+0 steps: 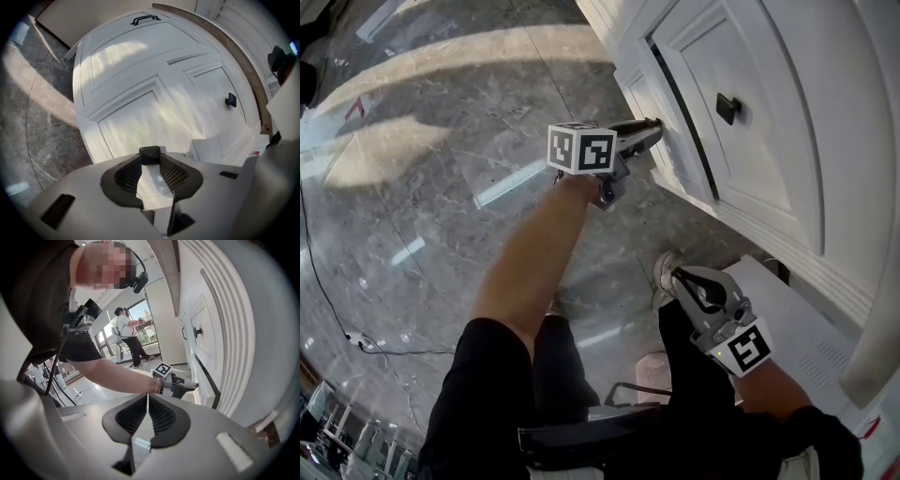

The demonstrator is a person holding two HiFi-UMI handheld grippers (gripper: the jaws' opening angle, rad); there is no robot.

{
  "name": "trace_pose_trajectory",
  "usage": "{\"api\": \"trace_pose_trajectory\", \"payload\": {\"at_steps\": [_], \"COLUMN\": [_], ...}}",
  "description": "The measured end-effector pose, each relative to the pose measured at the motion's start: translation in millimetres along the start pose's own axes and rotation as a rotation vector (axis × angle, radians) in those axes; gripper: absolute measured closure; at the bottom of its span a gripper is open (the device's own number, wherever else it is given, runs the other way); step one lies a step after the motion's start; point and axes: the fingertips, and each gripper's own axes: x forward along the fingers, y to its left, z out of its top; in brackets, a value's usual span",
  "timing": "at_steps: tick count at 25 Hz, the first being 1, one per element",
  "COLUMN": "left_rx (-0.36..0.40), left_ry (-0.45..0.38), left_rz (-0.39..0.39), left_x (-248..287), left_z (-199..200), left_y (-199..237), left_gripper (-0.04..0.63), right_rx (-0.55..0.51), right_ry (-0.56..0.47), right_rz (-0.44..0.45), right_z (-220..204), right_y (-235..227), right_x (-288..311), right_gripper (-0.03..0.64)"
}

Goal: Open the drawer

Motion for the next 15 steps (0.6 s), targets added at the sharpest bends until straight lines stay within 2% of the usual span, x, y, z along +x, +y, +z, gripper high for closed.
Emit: {"api": "trace_pose_trajectory", "payload": {"at_steps": [15], "left_rx": [0.0], "left_ry": [-0.01], "left_rz": [0.017], "left_x": [-34], "left_z": [-7], "left_y": [5], "left_gripper": [0.476], "right_rx": [-0.013], "right_ry": [0.01], "right_rz": [0.024], "right_z": [0], "right_y": [14], "right_x": [14], "right_gripper": [0.617]}}
